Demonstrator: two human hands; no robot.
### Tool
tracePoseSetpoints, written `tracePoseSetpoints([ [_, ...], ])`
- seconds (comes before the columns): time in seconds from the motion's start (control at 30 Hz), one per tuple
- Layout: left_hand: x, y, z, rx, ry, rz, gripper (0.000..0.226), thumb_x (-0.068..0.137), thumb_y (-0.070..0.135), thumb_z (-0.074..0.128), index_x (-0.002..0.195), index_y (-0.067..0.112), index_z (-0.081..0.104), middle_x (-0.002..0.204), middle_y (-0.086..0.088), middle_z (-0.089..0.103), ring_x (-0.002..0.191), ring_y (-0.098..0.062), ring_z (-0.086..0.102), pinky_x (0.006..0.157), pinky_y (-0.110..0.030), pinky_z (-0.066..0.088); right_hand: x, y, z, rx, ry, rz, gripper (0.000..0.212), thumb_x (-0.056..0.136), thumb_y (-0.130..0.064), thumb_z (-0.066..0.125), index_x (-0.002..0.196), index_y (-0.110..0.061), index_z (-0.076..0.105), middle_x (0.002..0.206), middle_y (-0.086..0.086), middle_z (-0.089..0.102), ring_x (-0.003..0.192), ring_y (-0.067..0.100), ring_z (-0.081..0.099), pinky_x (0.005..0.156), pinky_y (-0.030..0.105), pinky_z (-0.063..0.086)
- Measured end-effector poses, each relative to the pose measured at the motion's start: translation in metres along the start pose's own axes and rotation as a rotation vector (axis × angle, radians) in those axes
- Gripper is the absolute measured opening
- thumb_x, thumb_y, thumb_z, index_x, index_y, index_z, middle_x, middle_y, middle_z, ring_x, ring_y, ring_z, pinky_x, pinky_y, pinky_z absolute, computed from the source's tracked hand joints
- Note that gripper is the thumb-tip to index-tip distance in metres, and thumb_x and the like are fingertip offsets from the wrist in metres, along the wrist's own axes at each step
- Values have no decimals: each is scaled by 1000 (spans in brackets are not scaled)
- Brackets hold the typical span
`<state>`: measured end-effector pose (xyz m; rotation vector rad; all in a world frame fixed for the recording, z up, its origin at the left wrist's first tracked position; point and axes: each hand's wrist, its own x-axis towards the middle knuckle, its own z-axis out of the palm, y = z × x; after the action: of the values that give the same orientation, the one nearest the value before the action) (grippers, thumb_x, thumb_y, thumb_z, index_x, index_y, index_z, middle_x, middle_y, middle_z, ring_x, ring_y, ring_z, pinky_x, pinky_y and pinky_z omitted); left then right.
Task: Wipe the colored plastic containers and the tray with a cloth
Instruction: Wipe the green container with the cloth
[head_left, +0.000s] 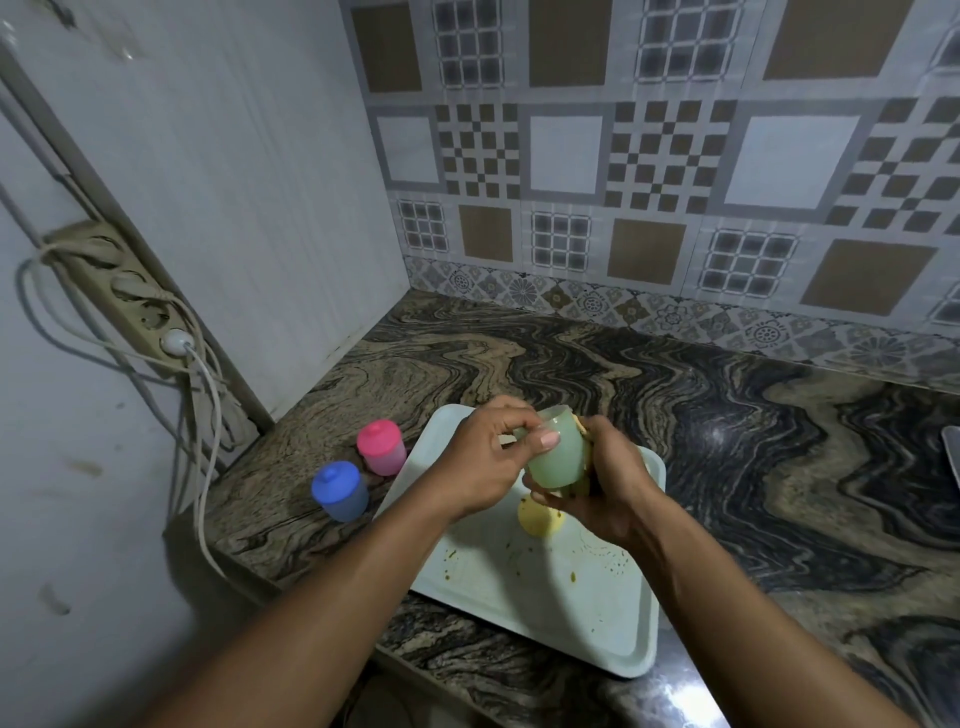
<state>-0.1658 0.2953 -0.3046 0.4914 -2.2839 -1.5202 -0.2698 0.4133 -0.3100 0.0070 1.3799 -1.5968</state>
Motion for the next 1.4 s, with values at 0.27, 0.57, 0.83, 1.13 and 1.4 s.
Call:
tracePoseSetpoints([
  [0.27,3,25,6,-213,57,-301,62,74,70,67,117,26,57,123,-3,57,102,-23,69,78,-45,63,4,8,2,-431,249,-695,35,92,-40,44,68,-18,57,63,-2,52,64,17,47,59,34,37],
  [0.57,1,10,9,-184,9,-233,35,94,34,68,126,22,64,127,-9,58,99,-24,72,77,-38,63,13,14,0,-238,200,-516,39,97,-37,39,91,-19,74,86,5,76,88,28,71,79,48,58],
  [0.83,0,10,10,-293,38,-444,68,74,68,71,120,19,63,116,-16,64,72,-23,71,64,-35,59,9,14,3,-423,272,-754,45,92,-44,39,90,-10,68,85,16,68,70,20,60,64,34,47],
  [1.13,-8,1,3,-440,19,-212,34,89,24,74,121,31,64,123,-11,63,98,-22,72,85,-37,57,6,-2,9,-103,141,-323,41,98,-32,37,101,-9,71,93,17,72,80,32,67,63,42,55],
  [1.4,-2,11,23,123,260,-545,75,96,71,22,132,14,56,128,-18,63,117,-36,61,90,-40,51,-7,30,24,-414,229,-839,33,109,-32,33,104,-25,65,90,-12,67,83,-1,60,71,17,44],
])
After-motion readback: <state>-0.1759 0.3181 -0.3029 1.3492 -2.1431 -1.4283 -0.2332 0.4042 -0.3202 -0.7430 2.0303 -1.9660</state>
